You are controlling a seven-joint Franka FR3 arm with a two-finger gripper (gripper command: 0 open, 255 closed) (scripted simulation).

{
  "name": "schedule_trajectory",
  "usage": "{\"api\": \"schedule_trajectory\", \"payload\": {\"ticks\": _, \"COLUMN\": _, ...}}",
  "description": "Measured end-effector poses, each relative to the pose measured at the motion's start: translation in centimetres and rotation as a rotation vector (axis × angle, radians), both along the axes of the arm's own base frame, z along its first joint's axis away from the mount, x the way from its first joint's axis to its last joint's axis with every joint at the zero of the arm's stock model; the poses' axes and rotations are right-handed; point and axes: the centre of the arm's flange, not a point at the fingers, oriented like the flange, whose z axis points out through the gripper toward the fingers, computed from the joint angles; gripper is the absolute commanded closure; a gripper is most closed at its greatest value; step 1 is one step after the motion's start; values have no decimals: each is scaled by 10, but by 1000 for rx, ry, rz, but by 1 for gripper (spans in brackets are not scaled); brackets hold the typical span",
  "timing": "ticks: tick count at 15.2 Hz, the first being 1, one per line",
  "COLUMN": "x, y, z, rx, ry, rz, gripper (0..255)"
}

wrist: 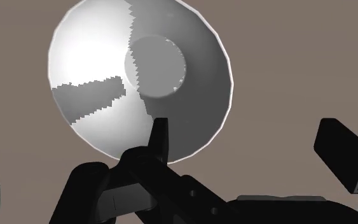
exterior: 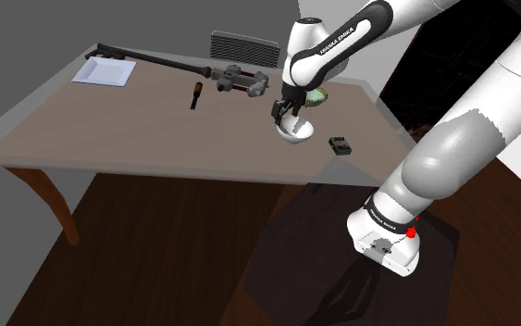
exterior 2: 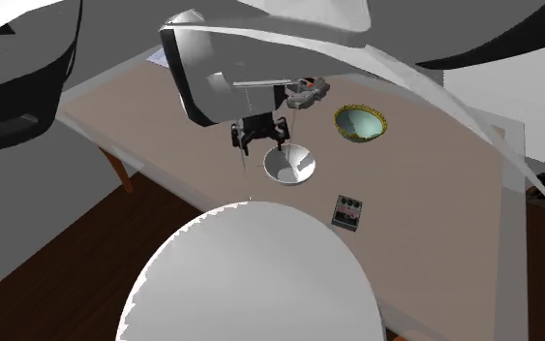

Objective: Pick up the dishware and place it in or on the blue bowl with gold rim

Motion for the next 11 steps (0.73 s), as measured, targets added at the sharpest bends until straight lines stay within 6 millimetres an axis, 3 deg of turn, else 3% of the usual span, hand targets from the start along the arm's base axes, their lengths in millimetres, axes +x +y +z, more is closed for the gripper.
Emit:
{"api": "schedule_trajectory", "payload": {"ticks": 7, "x": 3, "y": -3, "z": -42, "rx": 0, "ry": -3, "rz": -4, "gripper": 0}}
{"api": "schedule_trajectory", "payload": {"ticks": 11, "x": 4, "y": -4, "z": -48, "rx": 0, "ry": -3, "rz": -4, "gripper": 0}}
